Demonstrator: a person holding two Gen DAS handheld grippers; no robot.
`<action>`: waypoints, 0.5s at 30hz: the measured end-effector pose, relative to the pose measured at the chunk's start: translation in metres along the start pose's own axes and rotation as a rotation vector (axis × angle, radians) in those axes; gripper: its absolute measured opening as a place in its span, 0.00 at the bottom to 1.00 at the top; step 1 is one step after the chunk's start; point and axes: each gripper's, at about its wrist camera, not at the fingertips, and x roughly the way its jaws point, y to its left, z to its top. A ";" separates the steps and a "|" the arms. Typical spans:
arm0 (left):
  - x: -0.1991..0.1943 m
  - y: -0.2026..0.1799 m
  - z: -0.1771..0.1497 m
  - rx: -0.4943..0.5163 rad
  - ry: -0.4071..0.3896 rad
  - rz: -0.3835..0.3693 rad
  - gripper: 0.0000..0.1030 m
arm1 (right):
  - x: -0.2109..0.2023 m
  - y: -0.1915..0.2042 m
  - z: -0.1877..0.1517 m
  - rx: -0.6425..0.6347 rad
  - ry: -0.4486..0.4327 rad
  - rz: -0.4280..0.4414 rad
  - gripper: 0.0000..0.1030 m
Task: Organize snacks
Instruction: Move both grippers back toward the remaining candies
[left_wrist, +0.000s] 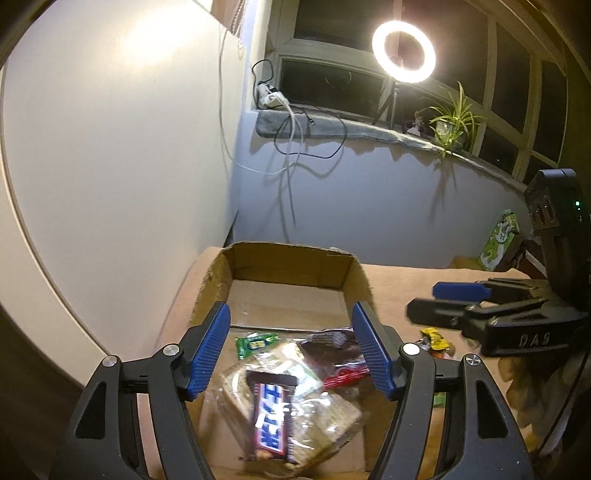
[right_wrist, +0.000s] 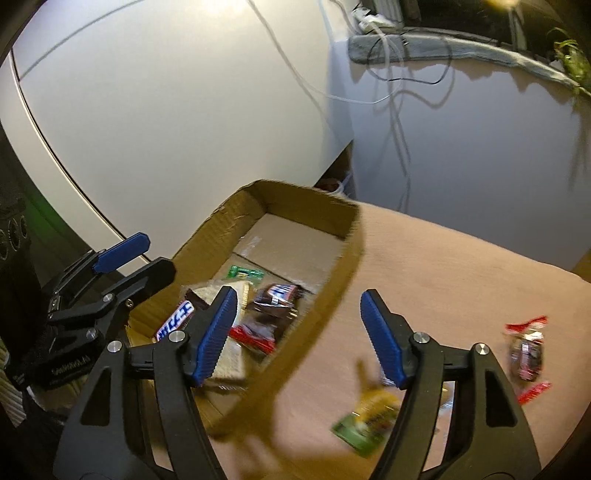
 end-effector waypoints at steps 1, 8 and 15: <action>-0.001 -0.004 0.000 0.004 -0.001 -0.006 0.66 | -0.008 -0.007 -0.002 0.006 -0.011 -0.012 0.72; 0.002 -0.043 -0.005 0.038 0.014 -0.073 0.66 | -0.049 -0.061 -0.017 0.072 -0.056 -0.103 0.82; 0.015 -0.096 -0.018 0.096 0.067 -0.161 0.66 | -0.069 -0.119 -0.039 0.135 -0.032 -0.182 0.82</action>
